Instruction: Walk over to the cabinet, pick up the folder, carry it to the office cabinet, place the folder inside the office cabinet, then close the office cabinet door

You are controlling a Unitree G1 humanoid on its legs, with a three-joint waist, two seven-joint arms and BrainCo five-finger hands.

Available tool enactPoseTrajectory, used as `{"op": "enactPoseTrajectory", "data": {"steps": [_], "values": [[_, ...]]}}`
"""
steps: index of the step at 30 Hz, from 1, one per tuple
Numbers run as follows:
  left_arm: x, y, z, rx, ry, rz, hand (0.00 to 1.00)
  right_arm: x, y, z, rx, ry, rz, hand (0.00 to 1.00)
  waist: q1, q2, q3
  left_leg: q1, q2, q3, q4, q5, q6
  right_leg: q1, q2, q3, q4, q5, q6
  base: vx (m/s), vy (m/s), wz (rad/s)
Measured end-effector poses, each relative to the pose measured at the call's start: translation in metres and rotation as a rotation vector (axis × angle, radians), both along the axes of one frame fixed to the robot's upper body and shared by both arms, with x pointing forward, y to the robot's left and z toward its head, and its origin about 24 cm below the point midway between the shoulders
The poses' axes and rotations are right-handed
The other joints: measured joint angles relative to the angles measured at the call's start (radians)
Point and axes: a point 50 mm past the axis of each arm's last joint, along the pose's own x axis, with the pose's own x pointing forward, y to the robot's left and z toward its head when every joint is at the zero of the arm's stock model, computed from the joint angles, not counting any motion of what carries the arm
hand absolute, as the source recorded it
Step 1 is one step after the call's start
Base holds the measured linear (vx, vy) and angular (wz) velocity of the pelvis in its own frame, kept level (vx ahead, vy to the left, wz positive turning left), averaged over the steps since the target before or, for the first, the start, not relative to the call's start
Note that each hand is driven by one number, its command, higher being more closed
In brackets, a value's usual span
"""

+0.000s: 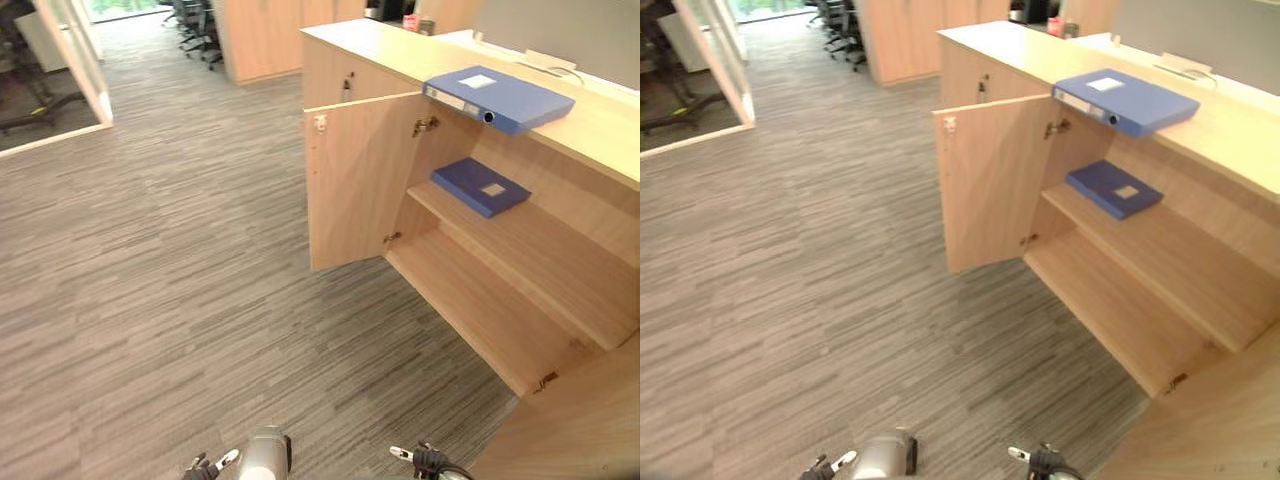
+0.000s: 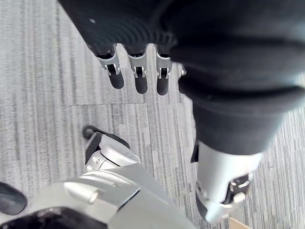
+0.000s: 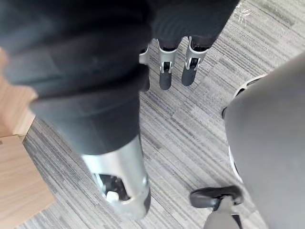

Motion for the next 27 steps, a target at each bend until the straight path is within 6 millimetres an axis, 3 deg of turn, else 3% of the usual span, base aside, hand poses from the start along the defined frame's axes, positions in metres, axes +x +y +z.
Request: {"op": "enactPoseTrajectory", "data": {"steps": [1, 2, 3, 5, 6, 7, 8, 9, 10, 11, 12, 13, 14, 15, 16, 17, 19, 20, 21, 22, 23, 24, 25, 27], "values": [[-0.001, 0.000, 0.000, -0.001, -0.003, 0.018, 0.00, -0.003, 0.000, -0.001, -0.001, 0.003, -0.003, 0.00, 0.006, 0.001, -0.001, 0.001, 0.003, -0.033, -0.025, 0.028, -0.012, 0.017, -0.013, 0.027, 0.004, -0.021, 0.027, 0.60, 0.480, -0.74], [-0.003, 0.002, 0.000, 0.000, -0.002, 0.039, 0.00, -0.006, 0.000, -0.001, 0.001, 0.009, -0.005, 0.00, 0.014, 0.002, -0.013, 0.006, -0.014, -0.019, 0.017, 0.117, -0.047, 0.035, -0.048, 0.058, 0.009, -0.037, 0.050, 0.53, 0.448, -0.92], [-0.004, 0.002, 0.000, 0.000, 0.001, 0.048, 0.00, -0.009, 0.001, -0.002, 0.005, 0.018, -0.008, 0.00, 0.024, -0.008, -0.018, 0.007, -0.032, 0.005, 0.057, 0.141, -0.041, 0.032, -0.078, 0.092, 0.028, -0.037, 0.050, 0.63, 0.576, -1.04], [-0.009, 0.005, 0.000, 0.009, 0.010, 0.071, 0.00, -0.010, 0.006, -0.003, 0.018, 0.021, -0.012, 0.00, 0.035, -0.036, -0.037, 0.022, -0.058, 0.103, 0.101, 0.077, 0.014, -0.036, -0.158, 0.152, 0.165, -0.025, 0.064, 0.49, 0.488, -1.11], [-0.011, 0.008, 0.000, 0.015, 0.016, 0.076, 0.00, -0.010, 0.004, -0.003, 0.019, 0.021, -0.014, 0.00, 0.033, -0.043, -0.040, 0.059, -0.085, 0.165, 0.101, 0.057, 0.050, -0.108, -0.219, 0.177, 0.311, -0.001, 0.053, 0.54, 0.603, -1.27], [-0.013, 0.007, -0.001, 0.013, 0.021, 0.077, 0.00, -0.010, 0.000, -0.002, 0.015, 0.015, -0.029, 0.00, 0.032, -0.045, -0.040, 0.115, -0.114, 0.232, 0.078, 0.037, 0.086, -0.193, -0.293, 0.179, 0.487, 0.053, -0.005, 0.34, 0.418, -1.13], [-0.014, 0.006, -0.001, 0.012, 0.027, 0.076, 0.00, -0.008, -0.004, -0.001, 0.004, -0.002, -0.043, 0.00, 0.031, -0.045, -0.040, 0.147, -0.132, 0.262, 0.058, 0.031, 0.103, -0.235, -0.333, 0.168, 0.573, 0.095, -0.048, 0.39, 0.495, -1.01], [-0.019, 0.006, -0.003, 0.008, 0.048, 0.075, 0.00, -0.001, -0.014, 0.003, -0.025, -0.040, -0.047, 0.00, 0.015, -0.042, -0.043, 0.212, -0.168, 0.306, 0.008, 0.028, 0.132, -0.294, -0.429, 0.115, 0.716, 0.163, -0.143, 0.22, 0.331, -0.61], [-0.021, 0.006, -0.003, 0.007, 0.055, 0.072, 0.00, 0.001, -0.019, 0.004, -0.038, -0.052, -0.046, 0.00, 0.003, -0.038, -0.046, 0.242, -0.184, 0.312, -0.018, 0.029, 0.145, -0.313, -0.470, 0.063, 0.776, 0.177, -0.170, 0.27, 0.400, -0.54], [-0.021, 0.003, -0.004, 0.001, 0.062, 0.059, 0.00, 0.002, -0.024, 0.006, -0.051, -0.058, -0.049, 0.00, -0.011, -0.028, -0.044, 0.302, -0.188, 0.327, -0.071, 0.031, 0.157, -0.332, -0.497, -0.027, 0.841, 0.176, -0.169, 0.28, 0.382, -0.52], [-0.023, 0.001, -0.005, 0.000, 0.077, 0.031, 0.00, 0.002, -0.025, 0.006, -0.053, -0.060, -0.048, 0.00, -0.008, -0.006, -0.048, 0.363, -0.178, 0.346, -0.132, 0.037, 0.166, -0.343, -0.474, -0.094, 0.847, 0.145, -0.121, 0.23, 0.257, -0.62], [-0.023, 0.000, -0.005, 0.001, 0.084, 0.011, 0.00, 0.002, -0.024, 0.006, -0.050, -0.062, -0.047, 0.00, -0.010, -0.005, -0.046, 0.387, -0.171, 0.357, -0.154, 0.038, 0.168, -0.343, -0.448, -0.116, 0.836, 0.123, -0.088, 0.28, 0.230, -0.72], [-0.019, 0.001, -0.005, 0.004, 0.084, -0.020, 0.00, 0.004, -0.018, 0.005, -0.034, -0.071, -0.044, 0.00, -0.012, -0.007, -0.035, 0.432, -0.161, 0.367, -0.178, 0.036, 0.170, -0.351, -0.380, -0.140, 0.805, 0.080, -0.026, 0.23, 0.081, -0.56], [-0.014, 0.001, -0.005, 0.003, 0.082, -0.041, 0.00, 0.005, -0.015, 0.005, -0.022, -0.076, -0.041, 0.00, -0.016, -0.007, -0.020, 0.459, -0.145, 0.380, -0.192, 0.028, 0.177, -0.365, -0.300, -0.155, 0.756, 0.037, 0.002, 0.22, 0.046, -0.48], [-0.012, 0.001, -0.005, 0.003, 0.081, -0.046, 0.00, 0.005, -0.014, 0.005, -0.017, -0.080, -0.039, 0.00, -0.018, -0.007, -0.018, 0.465, -0.138, 0.388, -0.197, 0.023, 0.179, -0.376, -0.272, -0.166, 0.733, 0.023, 0.009, 0.18, 0.006, -0.35], [-0.008, 0.002, -0.005, 0.002, 0.079, -0.054, 0.00, 0.010, -0.011, 0.006, -0.005, -0.092, -0.024, 0.00, -0.027, -0.010, -0.007, 0.485, -0.129, 0.403, -0.209, 0.005, 0.177, -0.398, -0.224, -0.235, 0.656, -0.004, 0.011, 0.16, 0.003, -0.35], [-0.003, 0.003, -0.004, 0.003, 0.076, -0.067, 0.00, 0.013, -0.007, 0.006, 0.006, -0.093, -0.008, 0.00, -0.030, -0.018, -0.006, 0.503, -0.128, 0.427, -0.223, -0.020, 0.172, -0.406, -0.207, -0.380, 0.518, 0.009, -0.018, 0.15, 0.002, -0.38], [0.000, 0.003, -0.004, 0.004, 0.069, -0.073, 0.00, 0.011, -0.006, 0.005, 0.009, -0.083, 0.007, 0.00, -0.029, -0.029, -0.012, 0.508, -0.132, 0.442, -0.211, -0.045, 0.159, -0.409, -0.205, -0.457, 0.433, 0.045, -0.083, 0.26, -0.040, -0.38], [0.002, 0.003, -0.004, 0.006, 0.066, -0.077, 0.00, 0.009, -0.006, 0.004, 0.012, -0.073, 0.000, 0.00, -0.030, -0.032, -0.020, 0.508, -0.124, 0.453, -0.178, -0.091, 0.150, -0.400, -0.186, -0.481, 0.390, 0.022, -0.137, 0.31, -0.053, -0.40], [0.002, 0.002, -0.004, 0.000, 0.065, -0.073, 0.00, 0.008, -0.009, 0.004, 0.011, -0.070, -0.008, 0.00, -0.032, -0.020, -0.021, 0.506, -0.103, 0.459, -0.154, -0.117, 0.143, -0.390, -0.162, -0.480, 0.379, 0.018, -0.130, 0.29, -0.067, -0.31], [0.001, -0.003, -0.005, -0.015, 0.066, -0.065, 0.00, 0.007, -0.011, 0.004, 0.007, -0.064, -0.013, 0.00, -0.040, 0.013, -0.039, 0.499, -0.062, 0.465, -0.090, -0.147, 0.106, -0.365, -0.109, -0.483, 0.328, 0.012, -0.120, 0.31, -0.114, -0.30], [0.006, 0.001, -0.003, -0.012, 0.043, -0.034, 0.00, 0.005, -0.007, 0.003, 0.019, -0.052, -0.010, 0.00, -0.042, 0.005, -0.034, 0.376, -0.006, 0.451, 0.215, -0.158, 0.066, -0.328, -0.054, -0.474, 0.262, 0.009, -0.110, 0.31, -0.138, -0.36], [0.009, 0.002, -0.002, -0.011, 0.031, -0.020, 0.00, 0.005, -0.005, 0.003, 0.025, -0.051, -0.009, 0.00, -0.041, 0.005, -0.033, 0.323, 0.029, 0.446, 0.352, -0.131, 0.043, -0.303, -0.025, -0.463, 0.230, 0.011, -0.113, 0.34, -0.145, -0.56], [-0.002, 0.003, -0.004, -0.018, 0.045, 0.021, 0.00, 0.004, -0.002, 0.002, 0.024, -0.044, 0.026, 0.00, -0.024, 0.016, -0.032, 0.183, 0.135, 0.438, 0.733, -0.033, 0.000, -0.233, 0.058, -0.381, 0.186, 0.011, -0.138, 0.45, -0.016, -1.28]]}}
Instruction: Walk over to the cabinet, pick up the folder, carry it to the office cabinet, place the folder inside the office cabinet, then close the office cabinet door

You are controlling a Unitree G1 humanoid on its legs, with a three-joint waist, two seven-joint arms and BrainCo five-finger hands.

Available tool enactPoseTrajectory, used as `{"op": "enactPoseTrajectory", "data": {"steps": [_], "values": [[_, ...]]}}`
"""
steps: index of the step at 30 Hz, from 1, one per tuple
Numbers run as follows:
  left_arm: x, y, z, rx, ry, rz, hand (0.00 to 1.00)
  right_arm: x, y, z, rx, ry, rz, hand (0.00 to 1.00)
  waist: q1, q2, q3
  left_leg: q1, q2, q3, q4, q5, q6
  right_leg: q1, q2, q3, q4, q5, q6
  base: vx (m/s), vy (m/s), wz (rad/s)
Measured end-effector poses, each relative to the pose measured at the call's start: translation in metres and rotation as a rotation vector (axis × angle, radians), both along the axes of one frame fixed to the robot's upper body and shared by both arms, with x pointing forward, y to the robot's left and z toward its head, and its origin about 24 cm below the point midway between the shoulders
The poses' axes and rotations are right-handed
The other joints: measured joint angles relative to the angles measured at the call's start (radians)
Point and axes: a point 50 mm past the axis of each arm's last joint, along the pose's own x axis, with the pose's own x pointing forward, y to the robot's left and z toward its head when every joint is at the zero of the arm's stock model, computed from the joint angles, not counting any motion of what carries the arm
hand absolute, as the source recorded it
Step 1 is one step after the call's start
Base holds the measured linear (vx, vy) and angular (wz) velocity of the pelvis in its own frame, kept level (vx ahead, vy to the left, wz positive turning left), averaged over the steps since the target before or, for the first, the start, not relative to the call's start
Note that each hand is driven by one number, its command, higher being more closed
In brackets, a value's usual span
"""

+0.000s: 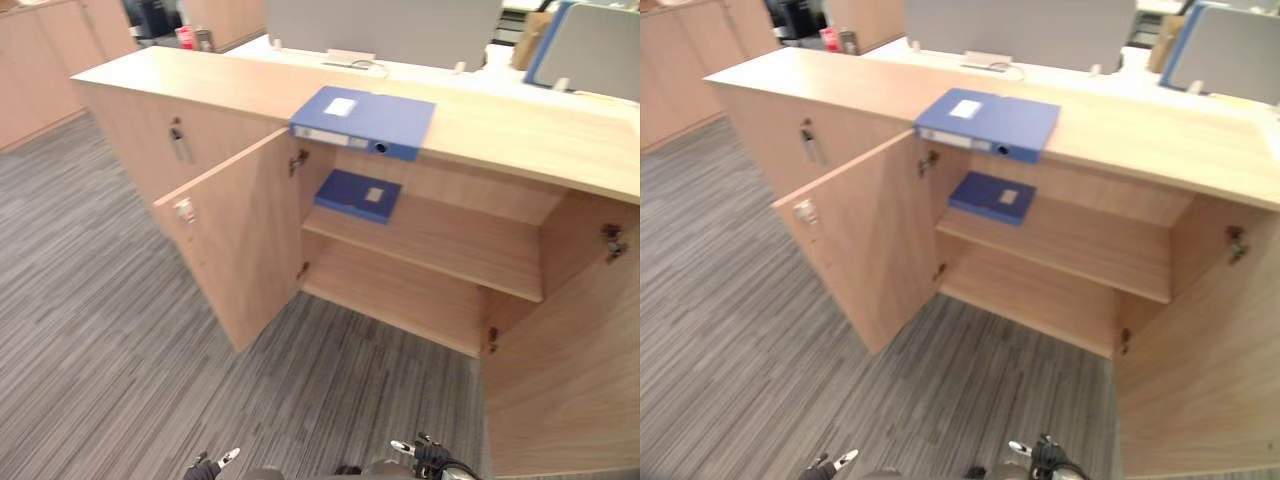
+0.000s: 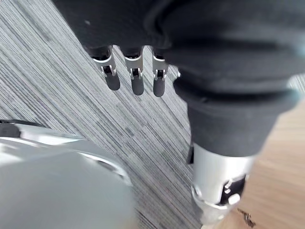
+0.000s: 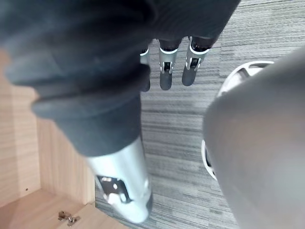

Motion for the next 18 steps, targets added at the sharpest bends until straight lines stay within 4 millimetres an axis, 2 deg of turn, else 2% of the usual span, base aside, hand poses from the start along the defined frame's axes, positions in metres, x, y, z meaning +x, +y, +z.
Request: {"op": "enactPoseTrajectory", "data": {"steps": [1, 3, 5, 6, 8, 9, 10, 11, 12, 13, 14, 16, 18], "values": [[-0.006, 0.000, -0.001, -0.004, 0.014, 0.014, 0.00, 0.000, 0.002, 0.000, 0.001, 0.004, 0.015, 0.00, 0.015, -0.003, 0.003, -0.028, 0.028, 0.001, 0.071, -0.001, 0.002, 0.028, 0.021, 0.053, -0.010, -0.002, -0.005, 0.56, 0.075, -1.73], [-0.014, 0.001, -0.002, -0.008, 0.026, 0.047, 0.00, -0.002, 0.007, -0.002, 0.011, 0.019, 0.041, 0.00, 0.036, -0.024, 0.014, -0.073, 0.033, -0.004, 0.071, -0.017, 0.028, 0.098, 0.033, 0.163, -0.060, 0.002, 0.002, 0.44, 0.093, -1.61], [-0.013, 0.002, -0.001, -0.009, 0.017, 0.064, 0.00, 0.000, 0.009, -0.001, 0.013, 0.014, 0.052, 0.00, 0.037, -0.031, 0.027, -0.114, 0.018, -0.035, -0.024, -0.038, 0.048, 0.143, 0.028, 0.239, -0.093, 0.008, 0.013, 0.43, 0.141, -1.27], [-0.013, 0.002, -0.001, -0.010, 0.014, 0.073, 0.00, 0.002, 0.010, -0.001, 0.010, 0.011, 0.072, 0.00, 0.038, -0.037, 0.035, -0.136, -0.006, -0.073, -0.125, -0.059, 0.052, 0.163, 0.016, 0.281, -0.099, 0.011, 0.017, 0.34, 0.215, -1.18], [-0.009, 0.002, 0.000, -0.009, -0.005, 0.090, 0.00, 0.004, 0.011, -0.001, 0.007, 0.007, 0.083, 0.00, 0.044, -0.039, 0.046, -0.142, -0.054, -0.154, -0.351, -0.055, 0.047, 0.186, -0.013, 0.329, -0.104, 0.012, 0.026, 0.31, 0.257, -1.08], [-0.007, 0.002, 0.000, -0.007, -0.015, 0.097, 0.00, 0.005, 0.011, 0.000, 0.006, 0.003, 0.085, 0.00, 0.045, -0.038, 0.045, -0.147, -0.084, -0.216, -0.511, -0.021, 0.038, 0.193, -0.033, 0.350, -0.116, 0.003, 0.061, 0.23, 0.238, -0.71], [-0.006, 0.002, 0.001, -0.006, -0.021, 0.100, 0.00, 0.005, 0.011, 0.000, 0.004, 0.000, 0.088, 0.00, 0.045, -0.034, 0.043, -0.146, -0.094, -0.241, -0.588, 0.026, 0.042, 0.199, -0.040, 0.356, -0.120, -0.010, 0.092, 0.33, 0.321, -0.70], [-0.005, 0.001, 0.001, -0.007, -0.027, 0.102, 0.00, 0.004, 0.007, 0.000, -0.012, 0.000, 0.102, 0.00, 0.046, -0.014, 0.038, -0.144, -0.100, -0.269, -0.659, 0.192, 0.002, 0.212, -0.050, 0.375, -0.119, -0.038, 0.143, 0.37, 0.335, -0.30], [0.001, 0.003, 0.002, 0.000, -0.039, 0.090, 0.00, -0.001, 0.011, -0.001, -0.001, 0.014, 0.095, 0.00, 0.043, -0.048, 0.033, -0.127, -0.139, -0.256, -0.668, 0.178, 0.020, 0.220, -0.089, 0.380, -0.117, -0.033, 0.166, 0.45, 0.378, -0.15], [0.002, 0.007, 0.003, 0.013, -0.045, 0.086, 0.00, -0.003, 0.013, -0.002, 0.005, 0.018, 0.092, 0.00, 0.046, -0.065, 0.023, -0.119, -0.153, -0.247, -0.680, 0.174, 0.027, 0.222, -0.109, 0.380, -0.119, -0.020, 0.173, 0.42, 0.377, 0.04], [0.003, 0.008, 0.004, 0.018, -0.049, 0.083, 0.00, -0.004, 0.014, -0.003, 0.010, 0.021, 0.082, 0.00, 0.049, -0.068, 0.016, -0.099, -0.178, -0.230, -0.693, 0.164, 0.046, 0.228, -0.144, 0.383, -0.122, 0.009, 0.178, 0.37, 0.366, -0.13], [-0.001, 0.004, 0.002, 0.006, -0.041, 0.091, 0.00, -0.004, 0.012, -0.002, 0.012, 0.018, 0.042, 0.00, 0.059, -0.060, 0.006, -0.053, -0.205, -0.192, -0.721, 0.148, 0.077, 0.237, -0.187, 0.404, -0.107, 0.047, 0.201, 0.26, 0.321, -0.29], [-0.007, -0.005, -0.001, -0.018, -0.022, 0.070, 0.00, -0.005, 0.005, -0.002, -0.003, 0.021, 0.040, 0.00, 0.066, -0.019, -0.016, 0.039, -0.239, -0.142, -0.813, 0.147, 0.114, 0.188, -0.248, 0.431, 0.026, 0.096, 0.216, 0.21, 0.316, -0.54]]}}
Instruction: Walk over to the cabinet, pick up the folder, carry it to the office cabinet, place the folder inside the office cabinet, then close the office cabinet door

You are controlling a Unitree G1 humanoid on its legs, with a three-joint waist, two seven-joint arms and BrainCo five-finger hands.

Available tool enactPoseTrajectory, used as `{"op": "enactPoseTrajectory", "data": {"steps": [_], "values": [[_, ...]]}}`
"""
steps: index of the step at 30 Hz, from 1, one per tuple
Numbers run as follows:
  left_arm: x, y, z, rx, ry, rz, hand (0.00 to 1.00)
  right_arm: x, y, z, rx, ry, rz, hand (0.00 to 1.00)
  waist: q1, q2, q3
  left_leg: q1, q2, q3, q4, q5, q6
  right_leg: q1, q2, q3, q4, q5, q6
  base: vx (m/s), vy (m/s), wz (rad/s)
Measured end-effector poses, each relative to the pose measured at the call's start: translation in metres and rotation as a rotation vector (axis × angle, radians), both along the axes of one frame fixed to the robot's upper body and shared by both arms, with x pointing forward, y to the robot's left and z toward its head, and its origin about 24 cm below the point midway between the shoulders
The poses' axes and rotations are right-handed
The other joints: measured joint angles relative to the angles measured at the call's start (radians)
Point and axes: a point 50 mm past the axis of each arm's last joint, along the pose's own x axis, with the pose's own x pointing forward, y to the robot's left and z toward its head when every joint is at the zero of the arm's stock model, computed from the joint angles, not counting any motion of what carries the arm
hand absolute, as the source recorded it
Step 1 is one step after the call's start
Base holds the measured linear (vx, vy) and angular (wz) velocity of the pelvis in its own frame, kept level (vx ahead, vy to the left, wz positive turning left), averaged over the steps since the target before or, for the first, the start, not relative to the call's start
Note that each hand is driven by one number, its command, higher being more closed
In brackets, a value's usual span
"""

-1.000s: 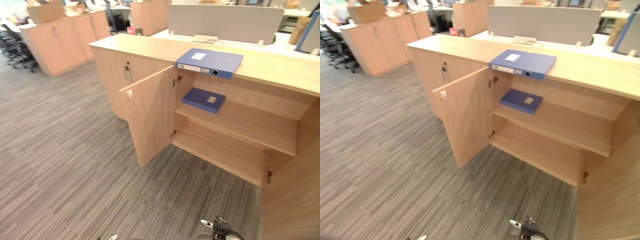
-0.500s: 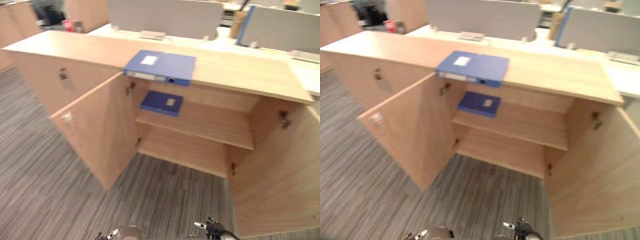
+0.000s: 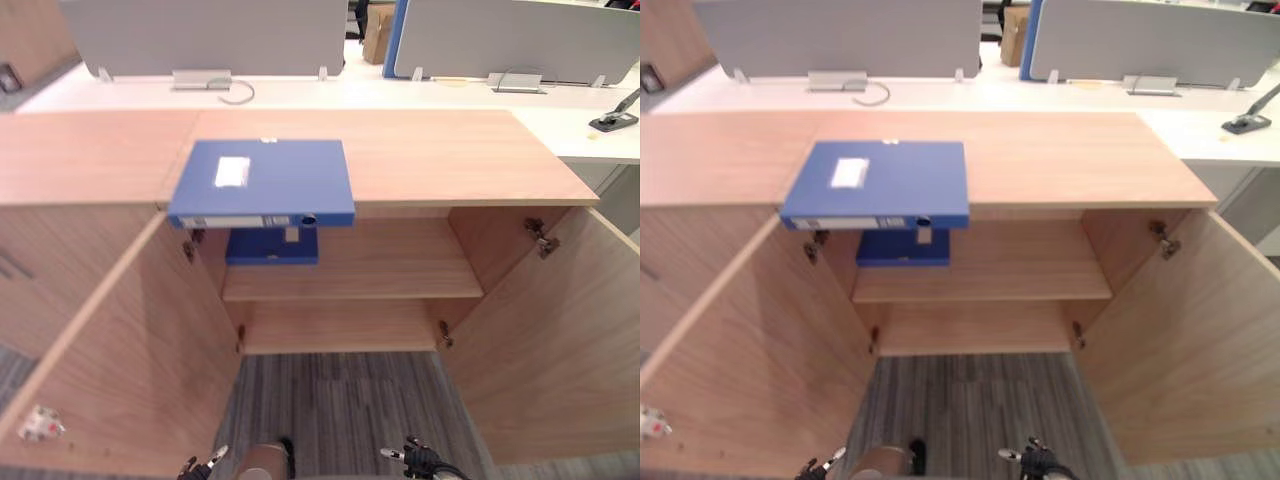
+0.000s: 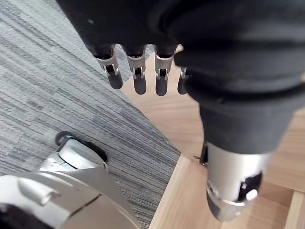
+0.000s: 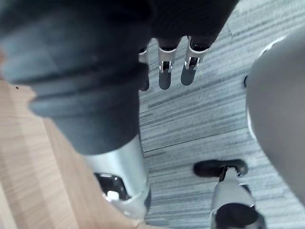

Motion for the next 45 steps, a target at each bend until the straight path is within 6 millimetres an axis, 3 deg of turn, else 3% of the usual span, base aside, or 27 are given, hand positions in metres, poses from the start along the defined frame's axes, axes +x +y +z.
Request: {"op": "enactPoseTrajectory", "data": {"steps": [2, 3, 5, 6, 8, 10, 11, 12, 13, 16, 18, 21, 25, 27, 31, 37, 39, 43, 45], "values": [[-0.007, -0.008, -0.003, -0.030, 0.016, -0.027, 0.00, -0.001, -0.009, 0.001, -0.022, -0.003, -0.007, 0.00, -0.001, 0.029, -0.026, 0.063, -0.030, 0.036, -0.083, 0.004, 0.019, -0.105, -0.058, 0.024, 0.205, 0.040, -0.020, 0.17, 0.283, -0.54], [-0.008, -0.011, -0.003, -0.052, 0.015, -0.052, 0.00, -0.003, -0.015, 0.002, -0.034, -0.003, -0.022, 0.00, -0.007, 0.038, -0.031, 0.099, -0.051, 0.051, -0.120, 0.005, 0.028, -0.170, -0.106, 0.024, 0.350, 0.064, -0.064, 0.14, 0.243, -0.33], [-0.010, -0.012, -0.004, -0.067, 0.022, -0.071, 0.00, -0.006, -0.021, 0.002, -0.051, -0.011, -0.036, 0.00, -0.014, 0.042, -0.034, 0.136, -0.070, 0.050, -0.140, -0.001, 0.038, -0.214, -0.144, -0.017, 0.455, 0.059, -0.069, 0.13, 0.172, 0.00], [-0.012, -0.012, -0.004, -0.087, 0.022, -0.062, 0.00, -0.008, -0.024, 0.003, -0.060, -0.012, -0.037, 0.00, -0.022, 0.045, -0.036, 0.163, -0.074, 0.038, -0.149, -0.006, 0.043, -0.218, -0.148, -0.065, 0.452, 0.019, -0.055, 0.17, 0.133, 0.21], [-0.011, -0.012, -0.004, -0.102, 0.014, -0.058, 0.00, -0.012, -0.023, 0.002, -0.056, -0.003, -0.046, 0.00, -0.030, 0.046, -0.037, 0.180, -0.064, 0.006, -0.149, -0.007, 0.054, -0.221, -0.092, -0.090, 0.358, -0.051, -0.025, 0.14, 0.040, 0.45], [-0.001, -0.015, -0.003, -0.146, -0.034, -0.009, 0.00, -0.014, -0.023, 0.001, -0.044, -0.001, -0.084, 0.00, -0.045, 0.047, -0.035, 0.185, -0.040, -0.059, -0.127, -0.010, 0.046, -0.221, 0.008, -0.045, 0.160, -0.082, -0.005, 0.13, -0.069, 0.88], [0.002, -0.016, -0.003, -0.154, -0.049, -0.002, 0.00, -0.014, -0.021, 0.001, -0.039, 0.002, -0.084, 0.00, -0.044, 0.042, -0.034, 0.186, -0.040, -0.071, -0.121, -0.013, 0.040, -0.215, 0.028, -0.023, 0.097, -0.077, -0.006, 0.11, -0.130, 0.76], [0.011, -0.012, 0.001, -0.148, -0.090, -0.009, 0.00, -0.015, -0.013, -0.001, -0.017, 0.008, -0.083, 0.00, -0.033, 0.006, -0.018, 0.200, -0.056, -0.092, -0.115, -0.024, 0.022, -0.191, 0.030, -0.028, -0.017, 0.009, -0.030, 0.06, -0.192, 0.69], [0.014, -0.013, 0.002, -0.157, -0.115, 0.006, 0.00, -0.016, -0.012, -0.001, -0.013, 0.013, -0.088, 0.00, -0.035, 0.000, -0.018, 0.216, -0.053, -0.126, -0.115, -0.029, 0.009, -0.172, 0.031, -0.045, -0.019, 0.004, -0.012, 0.06, -0.198, 0.61], [0.028, -0.029, 0.006, -0.214, -0.198, 0.028, 0.00, -0.016, -0.011, -0.002, -0.014, 0.025, -0.062, 0.00, -0.033, 0.013, -0.037, 0.212, -0.022, -0.161, -0.139, -0.021, -0.010, -0.145, 0.070, -0.082, -0.095, 0.018, -0.030, 0.06, -0.212, 0.31], [0.050, -0.034, 0.017, -0.246, -0.310, 0.035, 0.00, -0.011, -0.008, -0.001, -0.017, 0.023, -0.016, 0.00, -0.030, 0.009, -0.038, 0.205, 0.018, -0.172, -0.163, -0.012, -0.034, -0.114, 0.124, -0.097, -0.200, 0.064, -0.049, 0.05, -0.213, 0.04], [0.076, -0.045, 0.034, -0.277, -0.440, -0.014, 0.00, -0.011, -0.005, -0.002, -0.021, 0.032, 0.026, 0.00, -0.029, 0.002, -0.043, 0.209, 0.040, -0.185, -0.190, -0.007, -0.049, -0.081, 0.157, -0.115, -0.275, 0.094, -0.060, 0.05, -0.134, 0.08], [0.101, -0.058, 0.062, -0.301, -0.600, -0.091, 0.00, -0.010, -0.002, -0.002, -0.024, 0.039, 0.066, 0.00, -0.026, 0.001, -0.046, 0.210, 0.035, -0.220, -0.206, -0.006, -0.050, -0.049, 0.163, -0.150, -0.310, 0.097, -0.060, 0.08, -0.037, 0.25], [0.111, -0.064, 0.085, -0.306, -0.714, -0.146, 0.00, -0.010, -0.001, -0.002, -0.027, 0.048, 0.099, 0.00, -0.011, 0.003, -0.053, 0.191, 0.026, -0.245, -0.205, -0.006, -0.049, -0.048, 0.159, -0.177, -0.325, 0.098, -0.059, 0.05, 0.000, 0.36], [0.120, -0.066, 0.120, -0.229, -0.859, -0.256, 0.00, -0.015, -0.002, -0.003, -0.038, 0.072, 0.111, 0.00, 0.021, 0.001, -0.054, 0.155, 0.004, -0.304, -0.183, -0.005, -0.047, -0.045, 0.145, -0.231, -0.331, 0.101, -0.053, 0.02, 0.022, 0.45], [0.118, -0.059, 0.144, -0.009, -0.899, -0.360, 0.00, -0.020, 0.000, -0.005, -0.028, 0.091, 0.082, 0.00, 0.057, -0.011, -0.048, 0.095, -0.041, -0.407, -0.135, 0.002, -0.037, -0.022, 0.122, -0.338, -0.348, 0.104, -0.046, -0.03, 0.029, 0.60], [0.115, -0.053, 0.159, 0.078, -0.931, -0.389, 0.00, -0.024, 0.004, -0.006, -0.017, 0.097, 0.043, 0.00, 0.086, -0.024, -0.042, 0.081, -0.056, -0.435, -0.118, 0.003, -0.036, -0.018, 0.115, -0.366, -0.344, 0.099, -0.039, -0.07, 0.036, 0.43], [0.112, -0.045, 0.181, 0.233, -0.973, -0.384, 0.00, -0.021, 0.009, -0.006, 0.008, 0.077, -0.006, 0.00, 0.100, -0.037, -0.042, 0.070, -0.065, -0.451, -0.106, 0.002, -0.035, -0.018, 0.107, -0.388, -0.329, 0.093, -0.032, -0.06, 0.022, 0.18], [0.112, -0.039, 0.203, 0.378, -1.022, -0.371, 0.00, -0.017, 0.015, -0.005, 0.023, 0.062, -0.007, 0.00, 0.101, -0.043, -0.042, 0.070, -0.066, -0.449, -0.103, 0.001, -0.035, -0.018, 0.106, -0.388, -0.329, 0.093, -0.031, -0.06, 0.023, -0.03]]}}
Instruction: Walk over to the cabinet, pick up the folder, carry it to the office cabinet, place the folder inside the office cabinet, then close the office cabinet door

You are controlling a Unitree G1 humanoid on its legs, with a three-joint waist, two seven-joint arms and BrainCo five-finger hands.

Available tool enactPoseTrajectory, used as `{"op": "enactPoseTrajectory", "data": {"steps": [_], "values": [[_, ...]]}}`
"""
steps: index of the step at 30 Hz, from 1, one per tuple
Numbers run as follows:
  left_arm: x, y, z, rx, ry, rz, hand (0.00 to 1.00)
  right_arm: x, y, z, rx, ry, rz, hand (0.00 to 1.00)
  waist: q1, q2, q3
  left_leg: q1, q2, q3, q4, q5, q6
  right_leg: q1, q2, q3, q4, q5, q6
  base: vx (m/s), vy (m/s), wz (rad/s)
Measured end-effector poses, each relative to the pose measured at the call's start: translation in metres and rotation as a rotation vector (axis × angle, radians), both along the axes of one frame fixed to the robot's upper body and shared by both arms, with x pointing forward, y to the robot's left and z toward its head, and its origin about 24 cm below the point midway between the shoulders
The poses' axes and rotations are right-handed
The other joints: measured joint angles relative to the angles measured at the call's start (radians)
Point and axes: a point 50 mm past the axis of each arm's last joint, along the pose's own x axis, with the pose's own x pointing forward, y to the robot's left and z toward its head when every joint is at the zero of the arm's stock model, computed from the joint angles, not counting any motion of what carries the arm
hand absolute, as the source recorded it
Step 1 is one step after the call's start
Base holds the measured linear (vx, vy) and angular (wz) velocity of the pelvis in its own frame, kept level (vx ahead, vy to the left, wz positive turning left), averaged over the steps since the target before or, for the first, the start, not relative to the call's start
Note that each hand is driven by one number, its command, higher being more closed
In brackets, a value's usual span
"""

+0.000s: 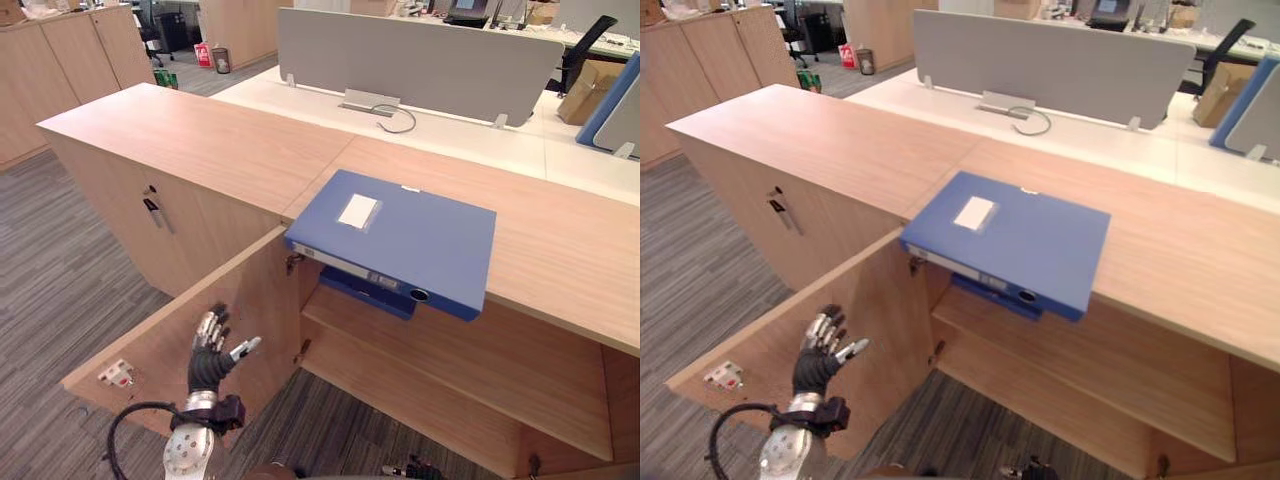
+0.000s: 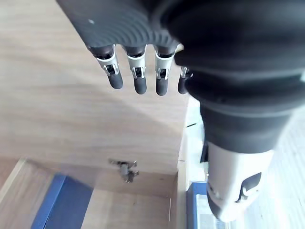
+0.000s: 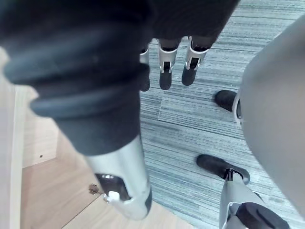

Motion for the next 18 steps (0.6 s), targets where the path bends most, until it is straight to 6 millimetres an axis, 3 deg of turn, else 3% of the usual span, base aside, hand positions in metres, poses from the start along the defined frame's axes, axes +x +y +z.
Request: {"op": "enactPoseTrajectory", "data": {"steps": [3, 6, 8, 10, 14, 18], "values": [[0.000, 0.005, 0.036, 0.284, -0.127, 0.119, 0.00, 0.000, 0.005, 0.000, 0.005, 0.001, -0.001, 0.00, 0.000, -0.013, -0.006, 0.000, 0.002, 0.001, 0.000, 0.001, 0.000, -0.001, 0.002, 0.001, -0.002, 0.000, 0.000, -0.02, 0.002, -0.01], [-0.001, 0.004, 0.064, 0.451, -0.260, 0.191, 0.00, 0.000, 0.006, -0.001, -0.003, 0.006, 0.002, 0.00, -0.002, -0.019, -0.010, 0.000, 0.002, 0.002, 0.000, 0.001, 0.000, -0.001, 0.004, 0.005, -0.006, 0.000, 0.000, 0.00, 0.000, 0.00], [0.004, -0.006, 0.080, 0.541, -0.371, 0.154, 0.00, -0.001, 0.007, -0.001, -0.004, 0.008, 0.020, 0.00, -0.005, -0.024, -0.015, 0.003, 0.004, 0.006, 0.001, 0.002, -0.002, -0.003, 0.007, 0.007, -0.013, 0.000, 0.000, 0.01, -0.004, -0.02], [0.013, -0.032, 0.098, 0.645, -0.536, 0.010, 0.00, 0.002, 0.011, 0.000, -0.009, 0.000, 0.072, 0.00, -0.013, -0.031, -0.020, 0.008, 0.013, 0.022, -0.002, 0.002, -0.004, -0.004, 0.014, 0.025, -0.021, 0.002, -0.002, 0.01, -0.014, -0.20], [0.026, -0.063, 0.114, 0.792, -0.738, -0.141, 0.00, 0.007, 0.015, 0.000, -0.010, -0.014, 0.128, 0.00, -0.037, -0.031, -0.030, 0.029, 0.038, 0.075, -0.019, 0.001, -0.006, -0.009, 0.027, 0.087, -0.033, 0.013, -0.014, 0.01, -0.011, -0.46], [0.047, -0.076, 0.108, 1.005, -0.809, -0.202, 0.00, 0.013, 0.018, 0.001, -0.025, -0.028, 0.210, 0.00, -0.065, -0.029, -0.048, 0.053, 0.064, 0.128, -0.051, 0.004, -0.010, -0.030, 0.041, 0.147, -0.036, 0.022, -0.025, 0.00, -0.008, -0.44]]}}
